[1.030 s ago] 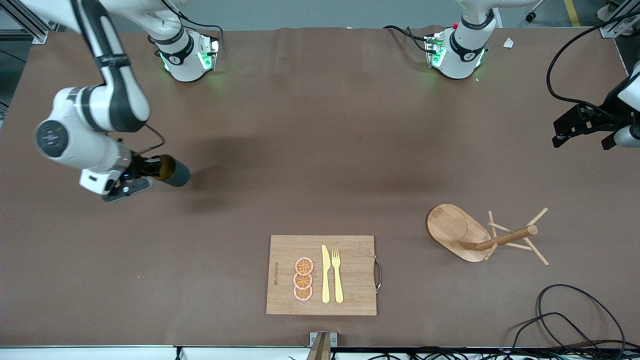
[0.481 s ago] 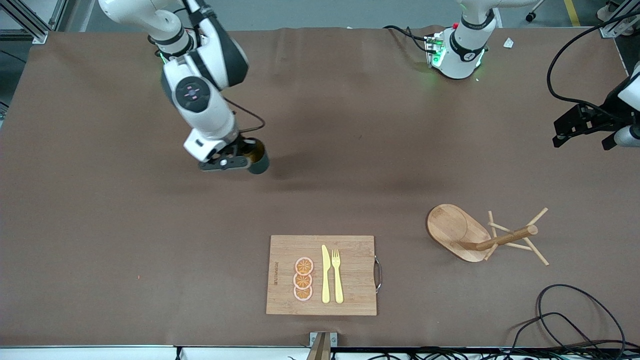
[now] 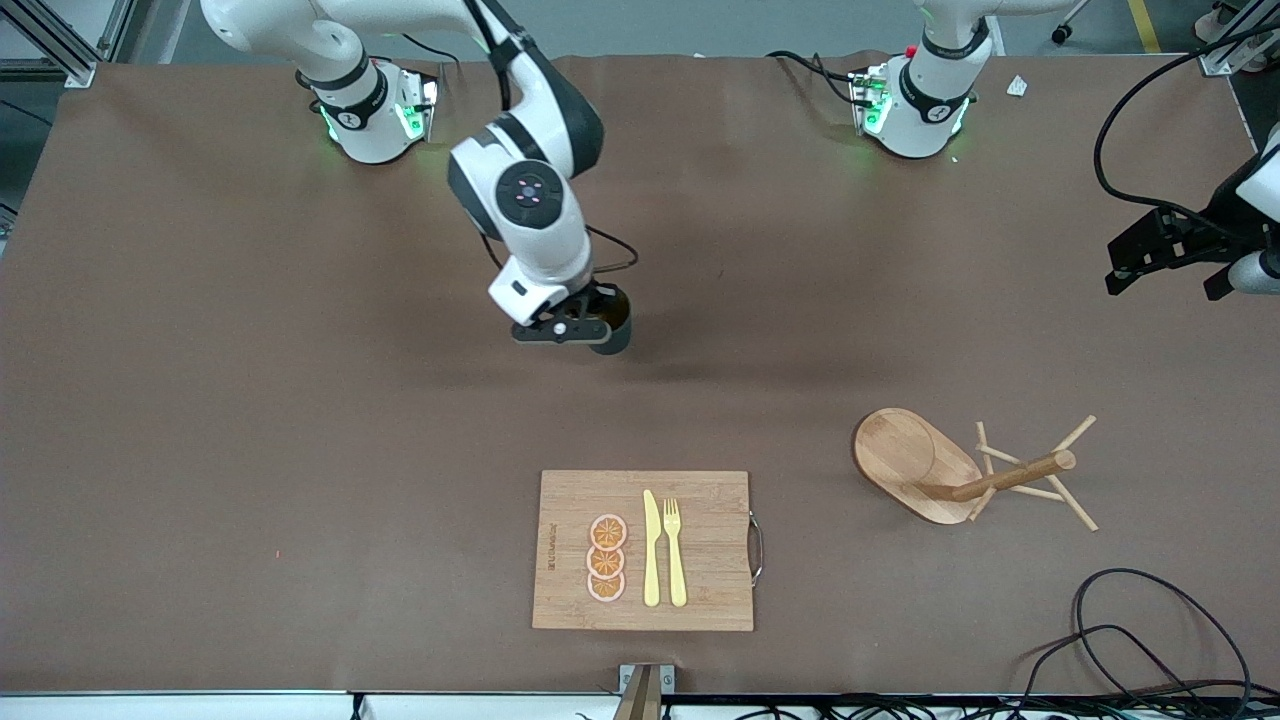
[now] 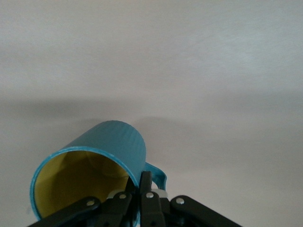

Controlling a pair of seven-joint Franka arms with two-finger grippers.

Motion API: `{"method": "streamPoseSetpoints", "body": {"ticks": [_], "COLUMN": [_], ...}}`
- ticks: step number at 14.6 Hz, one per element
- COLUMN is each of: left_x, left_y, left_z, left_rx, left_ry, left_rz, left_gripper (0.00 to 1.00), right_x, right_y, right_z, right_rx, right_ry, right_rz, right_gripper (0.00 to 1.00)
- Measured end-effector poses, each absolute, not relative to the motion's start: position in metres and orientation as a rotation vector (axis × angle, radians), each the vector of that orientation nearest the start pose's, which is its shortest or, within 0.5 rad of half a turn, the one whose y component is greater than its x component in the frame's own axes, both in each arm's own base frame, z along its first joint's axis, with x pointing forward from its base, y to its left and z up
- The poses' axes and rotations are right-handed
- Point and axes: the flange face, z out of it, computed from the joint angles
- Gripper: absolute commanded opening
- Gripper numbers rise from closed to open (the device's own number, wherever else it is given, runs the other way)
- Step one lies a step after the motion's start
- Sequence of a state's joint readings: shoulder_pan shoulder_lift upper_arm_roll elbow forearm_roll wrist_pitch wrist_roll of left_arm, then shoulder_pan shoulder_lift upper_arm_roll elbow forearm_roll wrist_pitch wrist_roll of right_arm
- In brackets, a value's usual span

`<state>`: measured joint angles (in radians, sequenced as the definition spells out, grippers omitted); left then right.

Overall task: Pass cup and hang on rack
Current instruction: 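Carry the teal mug with the right gripper toward the table middle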

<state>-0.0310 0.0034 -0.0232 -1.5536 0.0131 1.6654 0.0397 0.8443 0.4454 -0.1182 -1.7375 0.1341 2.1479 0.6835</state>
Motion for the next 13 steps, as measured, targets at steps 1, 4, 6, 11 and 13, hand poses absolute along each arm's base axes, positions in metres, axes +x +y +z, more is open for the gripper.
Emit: {"method": "streamPoseSetpoints", "body": {"ticks": [1,4,6,11,13], "left_x": [0.565,0.565,0.565,0.565,0.565], "left_y": [-0.029,-0.029,-0.029,-0.029,-0.029], "left_z": [0.640,0.640,0.640,0.640,0.640], "left_rx": [-3.121,-3.121,-3.121,-3.121,-3.121], "left_ry": [0.147,0.147,0.147,0.149,0.150], "left_rz": [-0.170,-0.170,-0.170,-0.169,-0.169], "left_gripper": [1.00,1.00,1.00,1.00,1.00], "right_x": [0.484,0.489,0.490,0.489,0.488], "right_y": [0.457,0.483,0.496,0.518,0.521], "right_z": [0.317,0.304,0.292,0.273,0.272], "right_rx": [-3.113,-3.109,-3.109,-3.052,-3.045], "right_ry": [0.068,0.183,0.283,0.504,0.533], "right_rz": [0.088,0.072,0.071,0.043,0.043], "right_gripper": [0.00,0.00,0.00,0.01,0.02]}}
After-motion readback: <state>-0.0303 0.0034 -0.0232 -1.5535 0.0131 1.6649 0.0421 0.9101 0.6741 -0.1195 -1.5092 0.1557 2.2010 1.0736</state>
